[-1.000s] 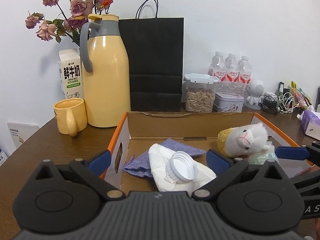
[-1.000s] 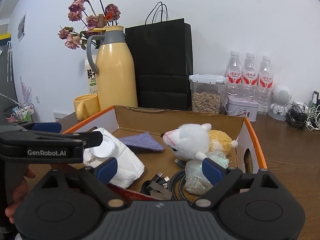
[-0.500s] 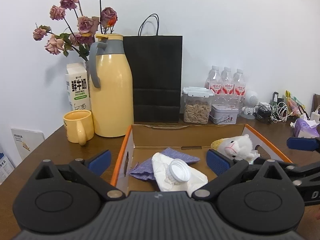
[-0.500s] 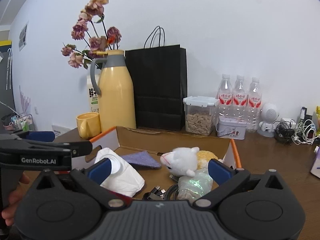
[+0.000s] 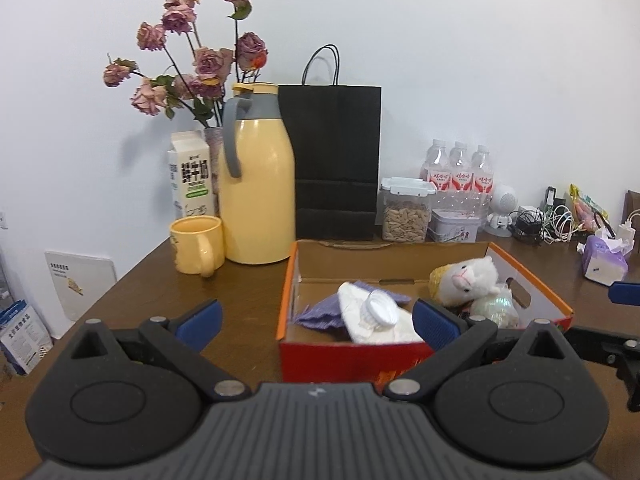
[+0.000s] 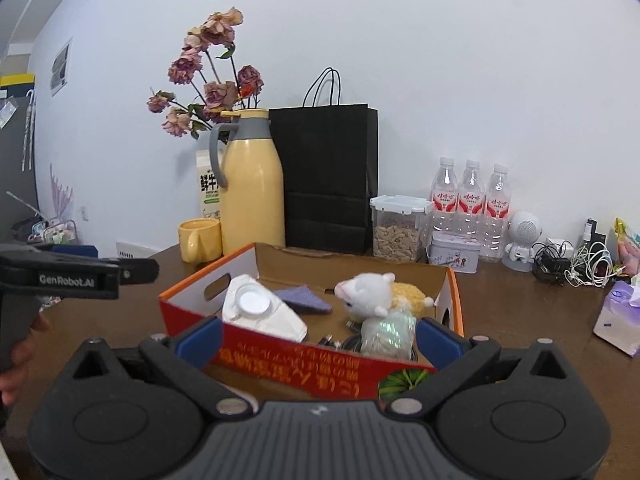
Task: Organize objects
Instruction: 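Move both tools back to the table toward the navy case and container, then grasp the clear plastic container with the right tool and lift it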
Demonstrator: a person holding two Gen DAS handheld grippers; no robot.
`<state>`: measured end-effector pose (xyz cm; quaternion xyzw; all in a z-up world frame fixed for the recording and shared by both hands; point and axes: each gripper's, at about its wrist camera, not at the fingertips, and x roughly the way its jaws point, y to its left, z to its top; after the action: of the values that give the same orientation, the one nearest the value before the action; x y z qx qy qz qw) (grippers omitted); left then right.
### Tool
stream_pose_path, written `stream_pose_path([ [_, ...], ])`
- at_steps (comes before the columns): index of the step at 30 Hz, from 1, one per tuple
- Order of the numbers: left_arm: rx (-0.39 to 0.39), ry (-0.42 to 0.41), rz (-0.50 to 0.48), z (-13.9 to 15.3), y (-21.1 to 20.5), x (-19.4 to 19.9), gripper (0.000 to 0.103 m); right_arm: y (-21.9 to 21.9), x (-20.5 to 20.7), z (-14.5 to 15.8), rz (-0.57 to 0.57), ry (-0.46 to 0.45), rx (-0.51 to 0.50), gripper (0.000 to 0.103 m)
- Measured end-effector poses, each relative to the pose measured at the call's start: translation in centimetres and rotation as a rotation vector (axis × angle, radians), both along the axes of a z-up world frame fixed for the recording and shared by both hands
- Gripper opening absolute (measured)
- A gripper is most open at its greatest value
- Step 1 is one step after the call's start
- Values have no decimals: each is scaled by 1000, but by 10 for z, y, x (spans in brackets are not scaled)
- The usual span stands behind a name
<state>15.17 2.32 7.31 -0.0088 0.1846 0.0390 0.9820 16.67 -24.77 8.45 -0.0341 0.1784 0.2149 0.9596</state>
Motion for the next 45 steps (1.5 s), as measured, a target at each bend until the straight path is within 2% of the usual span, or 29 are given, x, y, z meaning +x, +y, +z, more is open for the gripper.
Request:
stream_pose_path([
  [15,-20,67,22,-16,20,-47,103,-6,-47,-15,12,54,-6,103],
  [27,-41,94,13,-26,27,-66,103,5,-71,-28,36,99,-35,103],
  [37,-50,115,8,-33,31,-64,103,34,-63,-51,66,172,-88,103],
  [45,-54,140,14,-40,33,-55,103,56,-40,-61,45,173,-84,103],
])
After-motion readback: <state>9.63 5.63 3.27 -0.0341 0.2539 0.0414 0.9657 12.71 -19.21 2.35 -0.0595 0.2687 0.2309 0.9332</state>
